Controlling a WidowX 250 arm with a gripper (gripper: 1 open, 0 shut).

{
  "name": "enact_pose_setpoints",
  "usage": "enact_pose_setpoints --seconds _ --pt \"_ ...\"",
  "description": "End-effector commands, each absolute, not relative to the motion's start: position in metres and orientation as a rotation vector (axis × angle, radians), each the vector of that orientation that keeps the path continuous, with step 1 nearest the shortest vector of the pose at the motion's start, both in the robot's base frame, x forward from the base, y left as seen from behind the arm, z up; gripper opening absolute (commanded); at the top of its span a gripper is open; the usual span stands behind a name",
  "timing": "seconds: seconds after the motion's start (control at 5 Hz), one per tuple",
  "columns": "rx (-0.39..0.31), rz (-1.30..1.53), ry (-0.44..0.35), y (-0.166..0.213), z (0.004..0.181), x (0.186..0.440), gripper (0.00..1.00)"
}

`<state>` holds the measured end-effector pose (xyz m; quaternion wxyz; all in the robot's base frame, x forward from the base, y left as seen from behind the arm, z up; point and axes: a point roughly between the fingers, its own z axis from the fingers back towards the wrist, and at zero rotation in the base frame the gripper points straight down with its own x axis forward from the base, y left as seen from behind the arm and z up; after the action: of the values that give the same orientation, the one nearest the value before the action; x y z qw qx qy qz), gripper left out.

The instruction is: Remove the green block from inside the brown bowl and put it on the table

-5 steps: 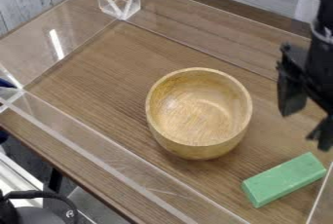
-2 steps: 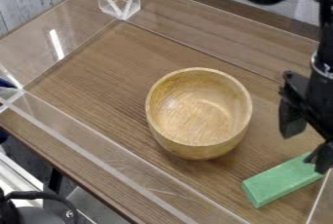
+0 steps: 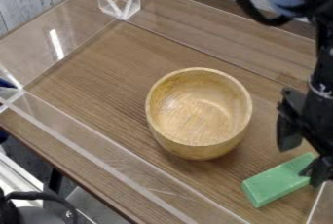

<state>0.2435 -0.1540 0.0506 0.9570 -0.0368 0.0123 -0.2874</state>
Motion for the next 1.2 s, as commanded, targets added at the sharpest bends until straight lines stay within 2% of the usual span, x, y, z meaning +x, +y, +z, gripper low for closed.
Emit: enact_pose_setpoints --seconds 0.0,0.4,0.6,0.8,1.0 --pt "-0.088 -0.580 -0.010 -0.156 0.056 0.251 1.00" --pt "-0.088 -0.569 -0.002 -0.153 0.051 0.251 1.00" --pt "-0.064 -0.555 -0.074 -0.149 0.080 0.254 1.00" --pt "-0.029 -0.520 -0.200 -0.140 0.124 0.257 1.00" --pt "-0.032 -0.517 -0.189 -0.142 0.110 0.257 0.00"
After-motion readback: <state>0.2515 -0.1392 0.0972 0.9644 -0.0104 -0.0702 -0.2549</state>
